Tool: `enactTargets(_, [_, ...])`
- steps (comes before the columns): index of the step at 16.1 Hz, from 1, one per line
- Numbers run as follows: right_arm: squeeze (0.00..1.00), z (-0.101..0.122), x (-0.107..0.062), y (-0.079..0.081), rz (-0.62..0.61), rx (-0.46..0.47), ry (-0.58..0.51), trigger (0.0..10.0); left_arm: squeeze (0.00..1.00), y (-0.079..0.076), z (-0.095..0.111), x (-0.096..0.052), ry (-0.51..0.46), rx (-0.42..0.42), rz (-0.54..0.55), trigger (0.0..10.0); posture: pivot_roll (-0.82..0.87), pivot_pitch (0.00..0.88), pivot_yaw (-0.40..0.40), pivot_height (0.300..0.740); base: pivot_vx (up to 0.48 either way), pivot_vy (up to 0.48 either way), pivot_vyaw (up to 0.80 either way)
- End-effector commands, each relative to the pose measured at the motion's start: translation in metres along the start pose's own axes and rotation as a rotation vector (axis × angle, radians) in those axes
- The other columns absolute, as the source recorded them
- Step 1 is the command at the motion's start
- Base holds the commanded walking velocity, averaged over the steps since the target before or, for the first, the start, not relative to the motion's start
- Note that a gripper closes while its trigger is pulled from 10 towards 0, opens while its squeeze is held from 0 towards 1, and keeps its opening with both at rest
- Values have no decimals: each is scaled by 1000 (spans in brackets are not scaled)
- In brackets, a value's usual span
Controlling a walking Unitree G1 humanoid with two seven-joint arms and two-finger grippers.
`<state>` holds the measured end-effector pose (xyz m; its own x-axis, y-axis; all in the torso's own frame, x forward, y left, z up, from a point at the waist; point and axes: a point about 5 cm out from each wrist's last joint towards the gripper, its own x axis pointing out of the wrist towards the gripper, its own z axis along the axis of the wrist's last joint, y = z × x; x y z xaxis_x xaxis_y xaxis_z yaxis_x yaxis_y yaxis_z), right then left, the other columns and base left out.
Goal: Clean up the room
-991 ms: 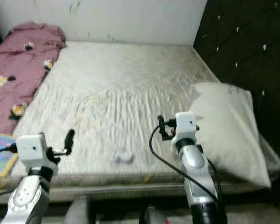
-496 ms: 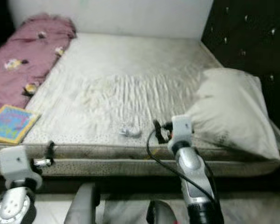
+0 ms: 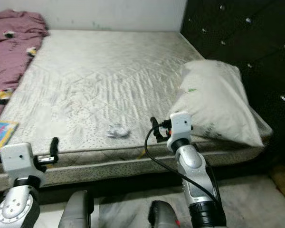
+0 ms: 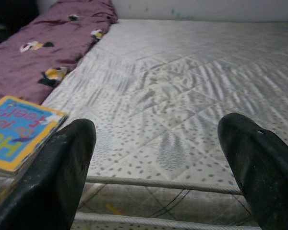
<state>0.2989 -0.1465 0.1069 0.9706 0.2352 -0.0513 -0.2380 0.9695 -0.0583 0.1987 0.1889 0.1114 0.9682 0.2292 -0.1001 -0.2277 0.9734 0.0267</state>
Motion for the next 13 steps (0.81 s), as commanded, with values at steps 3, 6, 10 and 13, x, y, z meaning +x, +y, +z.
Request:
enactTargets(3, [0,4,1,1,1,-1,-8,10000,0,1,3,-2,-5,-17,-2,10000,41,0,-90,622,0,0,398])
enactTargets(6, [0,7,4,3,11,20,-19,10000,0,2,3,2,-2,-18,-2,10000,39,4,-78,618,0,0,0])
enactTargets(10, [0,7,5,5,25,33,-22,10000,0,1,4,4,0,-14,8,10000,39,5,-77,568,0,0,0])
enactTargets(13, [0,7,6,6,32,35,-20,10000,0,-2,5,5,-11,-25,-18,10000,38,4,-78,558,0,0,0])
